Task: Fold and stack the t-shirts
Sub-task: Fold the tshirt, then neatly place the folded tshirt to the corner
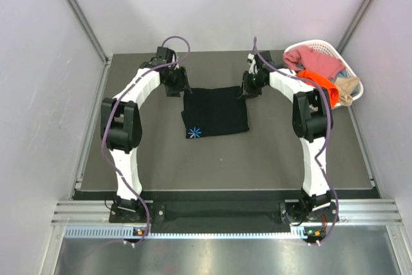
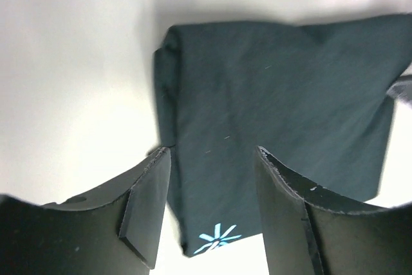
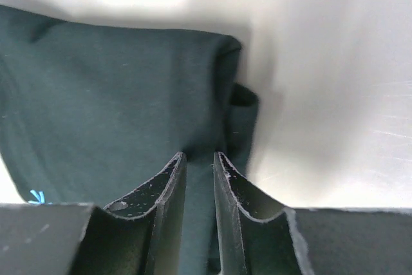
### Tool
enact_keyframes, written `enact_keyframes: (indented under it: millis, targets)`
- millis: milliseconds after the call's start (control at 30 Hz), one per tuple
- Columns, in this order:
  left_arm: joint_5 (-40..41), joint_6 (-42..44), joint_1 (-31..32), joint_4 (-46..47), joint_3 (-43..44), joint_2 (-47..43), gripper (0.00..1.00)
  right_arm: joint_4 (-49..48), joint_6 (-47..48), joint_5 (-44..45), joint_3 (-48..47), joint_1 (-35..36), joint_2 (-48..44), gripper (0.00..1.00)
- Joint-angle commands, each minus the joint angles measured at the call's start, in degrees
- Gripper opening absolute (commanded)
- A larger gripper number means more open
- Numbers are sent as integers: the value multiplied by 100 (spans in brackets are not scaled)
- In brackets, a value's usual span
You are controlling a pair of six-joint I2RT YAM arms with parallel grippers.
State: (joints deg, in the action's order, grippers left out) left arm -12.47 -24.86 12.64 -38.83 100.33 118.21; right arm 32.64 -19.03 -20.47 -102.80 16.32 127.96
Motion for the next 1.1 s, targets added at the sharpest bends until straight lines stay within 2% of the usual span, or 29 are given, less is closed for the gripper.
enact_keyframes:
  millis: [0, 100, 233, 267, 400, 567, 700, 833, 933, 967, 1033, 1067]
  targets:
    - [87, 359, -104, -116, -137, -238, 59, 57, 189, 140, -406, -76, 45, 25]
    - [-53, 482, -227, 76, -128, -89, 61, 268, 198, 140, -574, -76, -130, 26]
    - [-378, 762, -368, 261, 100, 237, 62, 532, 127, 184, -496, -76, -850, 29]
    - [-449, 816, -368, 323, 179, 298, 68, 567, 153, 192, -364, -67, -1000, 30]
    - [-801, 930, -377, 656, 302, 676, 67, 620, 233, 193, 216, -67, -2000, 30]
    - [-1170, 843, -377, 1166, 250, 958, 66, 559, 355, 52, 1225, -85, -2828, 30]
    - [-1354, 641, -368, 1325, 66, 1019, 58, 454, 373, 43, 1851, -102, -3390, 30]
    - [-1276, 378, -368, 1659, -565, 844, 47, 296, 277, -88, 2316, -111, -3594, 30]
    - [-1398, 220, -368, 1765, -690, 826, 41, 155, 154, -369, 2562, -102, -3673, 30]
    - [-1459, 158, -368, 1800, -699, 870, 32, 129, 84, -431, 2642, -94, -3708, 30]
    - [-1548, -52, -368, 1949, -743, 879, 23, 58, 57, -493, 2896, -41, -3840, 30]
    - [-1591, -97, -359, 1975, -752, 861, 12, 49, 57, -511, 2985, -23, -3971, 30]
